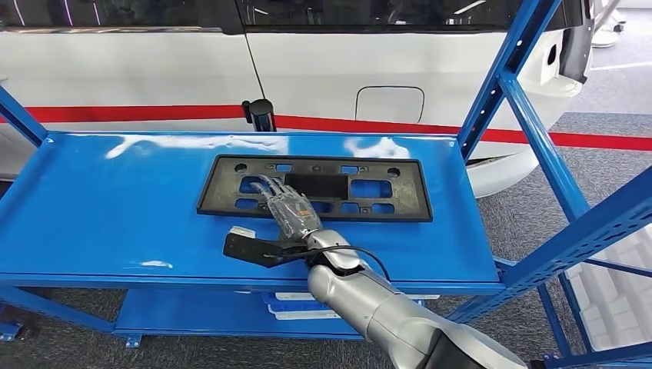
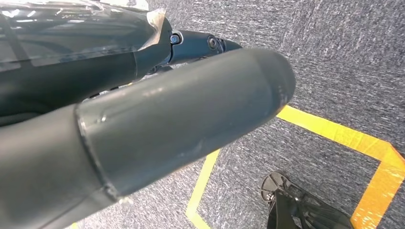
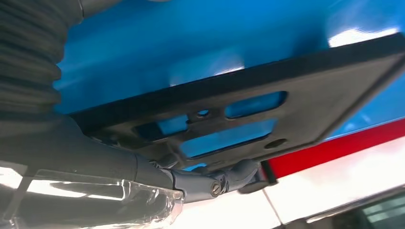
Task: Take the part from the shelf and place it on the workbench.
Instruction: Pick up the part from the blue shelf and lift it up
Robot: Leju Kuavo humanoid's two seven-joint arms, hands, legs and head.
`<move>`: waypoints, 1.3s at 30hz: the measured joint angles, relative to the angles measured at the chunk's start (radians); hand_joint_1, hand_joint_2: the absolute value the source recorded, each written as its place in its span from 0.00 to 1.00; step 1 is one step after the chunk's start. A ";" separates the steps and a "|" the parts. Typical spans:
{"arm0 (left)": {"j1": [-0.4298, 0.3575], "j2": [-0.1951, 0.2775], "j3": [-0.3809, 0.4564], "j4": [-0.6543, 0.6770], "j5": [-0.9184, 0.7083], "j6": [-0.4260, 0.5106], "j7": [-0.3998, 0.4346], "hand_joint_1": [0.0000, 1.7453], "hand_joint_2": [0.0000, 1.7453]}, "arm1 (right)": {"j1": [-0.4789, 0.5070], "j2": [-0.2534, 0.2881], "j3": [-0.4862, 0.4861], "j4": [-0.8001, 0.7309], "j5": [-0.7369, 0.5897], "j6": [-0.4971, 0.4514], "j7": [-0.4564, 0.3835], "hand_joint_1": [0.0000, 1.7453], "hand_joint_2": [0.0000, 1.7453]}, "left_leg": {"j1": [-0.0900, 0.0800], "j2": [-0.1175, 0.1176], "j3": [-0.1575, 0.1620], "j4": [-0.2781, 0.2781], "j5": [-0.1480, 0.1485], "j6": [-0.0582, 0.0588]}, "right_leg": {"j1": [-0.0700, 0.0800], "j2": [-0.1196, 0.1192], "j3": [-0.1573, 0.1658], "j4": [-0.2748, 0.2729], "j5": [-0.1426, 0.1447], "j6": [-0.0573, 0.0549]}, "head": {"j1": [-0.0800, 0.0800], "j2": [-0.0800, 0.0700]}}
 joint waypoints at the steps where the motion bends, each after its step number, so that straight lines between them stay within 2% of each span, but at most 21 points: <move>1: 0.000 0.000 -0.001 0.000 0.000 -0.001 0.000 0.00 0.00 | -0.006 0.000 0.010 0.016 0.026 -0.019 0.021 0.00 1.00 | 0.000 0.000 0.000 0.000 0.000 0.000 | 0.000 0.000 0.000 0.000 0.000 0.000 | 0.000 0.000; 6: 0.000 0.002 -0.006 0.000 -0.001 -0.010 0.000 0.00 0.00 | -0.044 0.001 0.084 0.097 0.163 -0.108 0.118 0.00 1.00 | 0.000 0.000 0.005 0.000 0.000 0.000 | 0.000 0.000 0.005 0.000 0.000 0.000 | 0.000 0.000; 19: 0.000 0.003 -0.012 0.000 -0.002 -0.012 0.000 0.00 0.00 | -0.077 0.002 0.139 0.162 0.185 -0.118 0.132 0.00 1.00 | 0.000 0.000 0.014 0.000 -0.001 0.001 | 0.000 0.000 0.014 -0.001 0.000 -0.001 | 0.000 0.000; 26: 0.000 0.004 -0.015 0.000 -0.012 -0.015 0.000 0.00 0.00 | -0.085 0.002 0.166 0.195 0.279 -0.177 0.193 0.00 1.00 | 0.000 0.000 0.015 0.000 -0.001 0.001 | 0.000 0.000 0.014 -0.001 0.000 -0.001 | 0.000 0.000; 30: 0.000 0.004 -0.019 0.000 -0.017 -0.017 0.000 0.00 0.00 | -0.086 0.002 0.186 0.204 0.324 -0.187 0.225 0.97 1.00 | 0.000 0.000 0.015 0.000 -0.001 0.001 | 0.000 0.000 0.014 -0.001 0.000 -0.001 | 0.000 0.000; 31: 0.000 0.004 -0.020 0.000 -0.017 -0.017 0.001 0.00 0.00 | -0.086 0.002 0.191 0.205 0.331 -0.183 0.230 1.00 1.00 | 0.000 0.000 0.015 0.000 -0.001 0.001 | 0.000 0.000 0.014 -0.001 0.000 -0.001 | 0.000 0.000; 39: 0.000 0.004 -0.030 0.000 -0.018 -0.017 0.004 0.00 0.00 | -0.079 0.002 0.210 0.210 0.346 -0.164 0.241 1.00 1.00 | 0.000 0.000 0.015 0.000 -0.001 0.001 | 0.000 0.000 0.014 -0.001 0.000 -0.001 | 0.000 0.000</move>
